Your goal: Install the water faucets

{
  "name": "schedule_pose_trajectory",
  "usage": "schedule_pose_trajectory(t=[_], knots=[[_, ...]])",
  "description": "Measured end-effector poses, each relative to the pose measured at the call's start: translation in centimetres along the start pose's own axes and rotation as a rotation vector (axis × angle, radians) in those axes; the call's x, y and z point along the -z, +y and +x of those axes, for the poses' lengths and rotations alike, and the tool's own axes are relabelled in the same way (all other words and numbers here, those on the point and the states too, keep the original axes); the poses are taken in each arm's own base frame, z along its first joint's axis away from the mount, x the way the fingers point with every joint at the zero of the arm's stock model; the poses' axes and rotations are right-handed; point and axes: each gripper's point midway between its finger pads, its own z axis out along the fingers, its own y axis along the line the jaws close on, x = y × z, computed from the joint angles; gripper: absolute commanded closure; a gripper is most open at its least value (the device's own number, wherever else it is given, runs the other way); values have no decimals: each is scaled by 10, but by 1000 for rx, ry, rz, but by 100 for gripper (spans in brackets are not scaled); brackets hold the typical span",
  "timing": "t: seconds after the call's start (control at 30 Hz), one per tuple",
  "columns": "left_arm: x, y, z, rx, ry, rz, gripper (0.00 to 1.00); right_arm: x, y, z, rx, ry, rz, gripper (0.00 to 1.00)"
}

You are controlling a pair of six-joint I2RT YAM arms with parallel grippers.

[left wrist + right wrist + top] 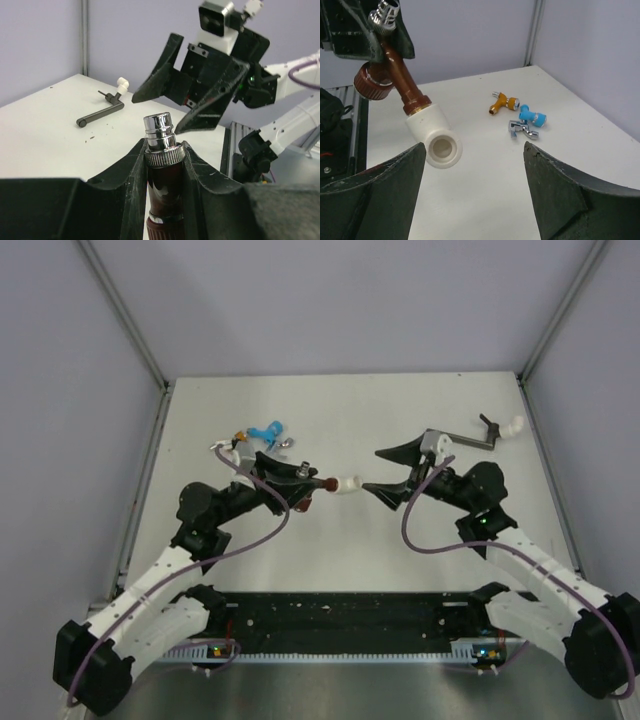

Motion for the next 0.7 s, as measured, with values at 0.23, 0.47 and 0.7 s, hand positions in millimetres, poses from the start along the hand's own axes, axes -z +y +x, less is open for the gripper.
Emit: schedule_pose_trajectory(t=[0.23,0.47,0.7], knots=[[-4,18,-10,139,-76,-112,100,-1,7,20,46,-30,-66,21],[-6,38,-14,276,-141,-221,100,3,18,10,130,-117,-110,21],[-8,47,-8,385,-161,-256,100,0,28,-7,173,-216,-146,23]])
